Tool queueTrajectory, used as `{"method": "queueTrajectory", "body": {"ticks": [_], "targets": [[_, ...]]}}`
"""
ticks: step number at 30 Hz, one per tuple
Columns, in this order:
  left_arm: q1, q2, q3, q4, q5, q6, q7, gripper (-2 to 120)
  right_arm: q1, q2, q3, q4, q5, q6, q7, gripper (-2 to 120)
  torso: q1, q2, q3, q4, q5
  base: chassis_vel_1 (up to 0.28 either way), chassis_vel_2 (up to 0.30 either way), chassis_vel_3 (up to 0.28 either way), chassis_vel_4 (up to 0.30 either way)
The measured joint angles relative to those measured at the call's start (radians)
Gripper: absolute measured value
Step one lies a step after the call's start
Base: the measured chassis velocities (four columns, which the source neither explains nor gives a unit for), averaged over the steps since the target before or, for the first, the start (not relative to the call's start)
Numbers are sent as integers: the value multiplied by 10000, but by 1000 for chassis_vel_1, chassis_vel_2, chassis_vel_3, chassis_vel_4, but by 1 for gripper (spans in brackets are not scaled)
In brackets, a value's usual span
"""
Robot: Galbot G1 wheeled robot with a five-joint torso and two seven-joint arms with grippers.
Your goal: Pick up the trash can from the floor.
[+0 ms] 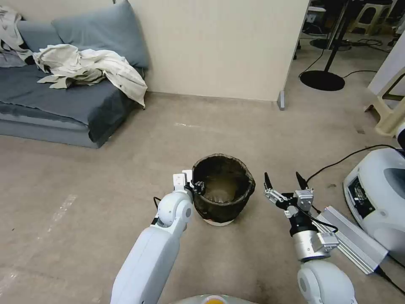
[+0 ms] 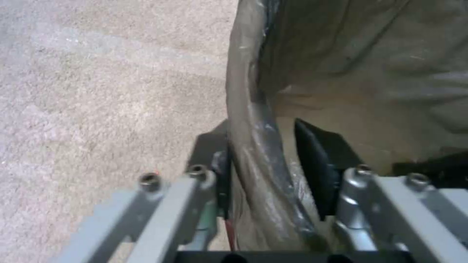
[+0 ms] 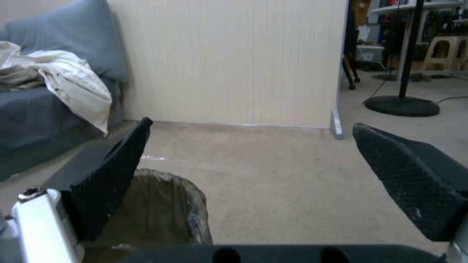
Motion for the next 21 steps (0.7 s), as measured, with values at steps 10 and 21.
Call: {"method": "queueTrajectory", "body": {"ticks": [10,21], "targets": [[68,-121,-20,62,100,1,-37,2,-57,2,2,-8,-11,64,0,100,0,0,-1,0,0,0,0,0,0],[229,-107,-210,-74,121,-124,-37,2,-116,3,1,14,-29,111,1,100,0,0,1,-2,-3,0,0,0,0]]}}
